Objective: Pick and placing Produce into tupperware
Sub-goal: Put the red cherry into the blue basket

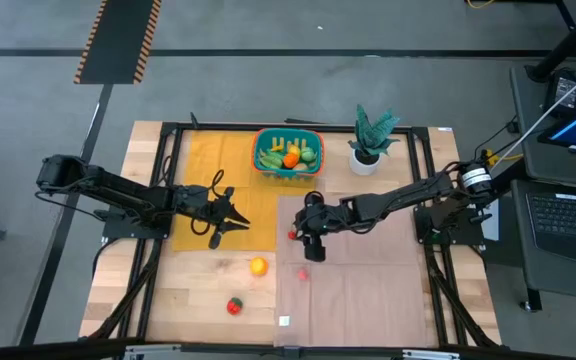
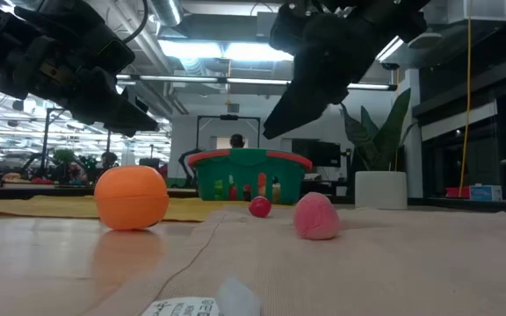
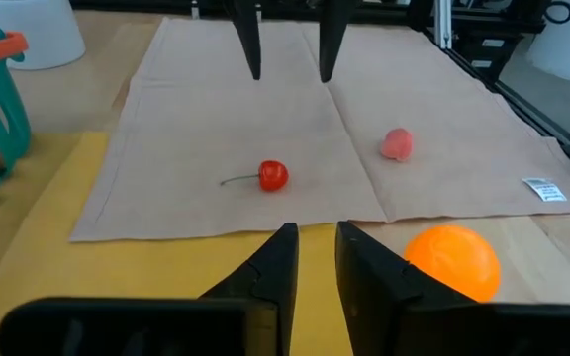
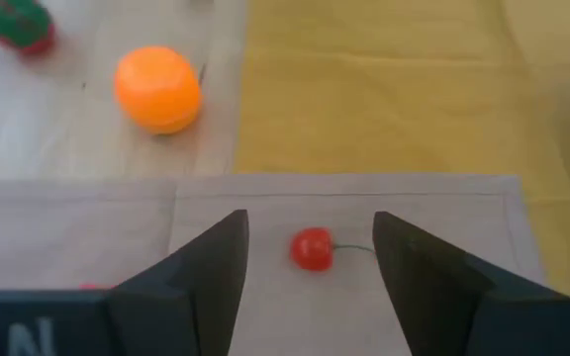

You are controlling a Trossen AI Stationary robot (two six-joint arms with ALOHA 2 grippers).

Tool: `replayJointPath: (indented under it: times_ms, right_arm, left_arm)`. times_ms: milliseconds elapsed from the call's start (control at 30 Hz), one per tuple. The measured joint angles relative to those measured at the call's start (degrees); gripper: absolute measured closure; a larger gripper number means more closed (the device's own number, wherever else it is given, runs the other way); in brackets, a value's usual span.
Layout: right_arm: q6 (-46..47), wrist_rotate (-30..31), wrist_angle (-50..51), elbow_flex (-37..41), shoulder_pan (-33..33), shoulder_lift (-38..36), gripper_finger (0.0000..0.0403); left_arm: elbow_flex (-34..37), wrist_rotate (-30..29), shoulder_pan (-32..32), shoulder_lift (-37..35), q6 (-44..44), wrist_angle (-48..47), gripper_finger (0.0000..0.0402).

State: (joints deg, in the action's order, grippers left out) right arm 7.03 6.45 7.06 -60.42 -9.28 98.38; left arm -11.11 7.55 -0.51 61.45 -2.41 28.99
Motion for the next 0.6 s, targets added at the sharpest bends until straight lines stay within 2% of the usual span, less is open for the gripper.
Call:
replayJointPath:
  times_ms: [300,600]
  right_arm:
    - [7.60,0.07,-1.05,0.04,-0.37,6.13,0.0215]
    - [7.71,0.08,-3.01,0.04,-0.31,8.38,0.0220]
  left_arm:
    - [0.00,0.00,0.00,0.00,0.04,-0.02,0.0324]
    - [0.00,0.00,0.00,0.00,0.05,-0.21,0.0315]
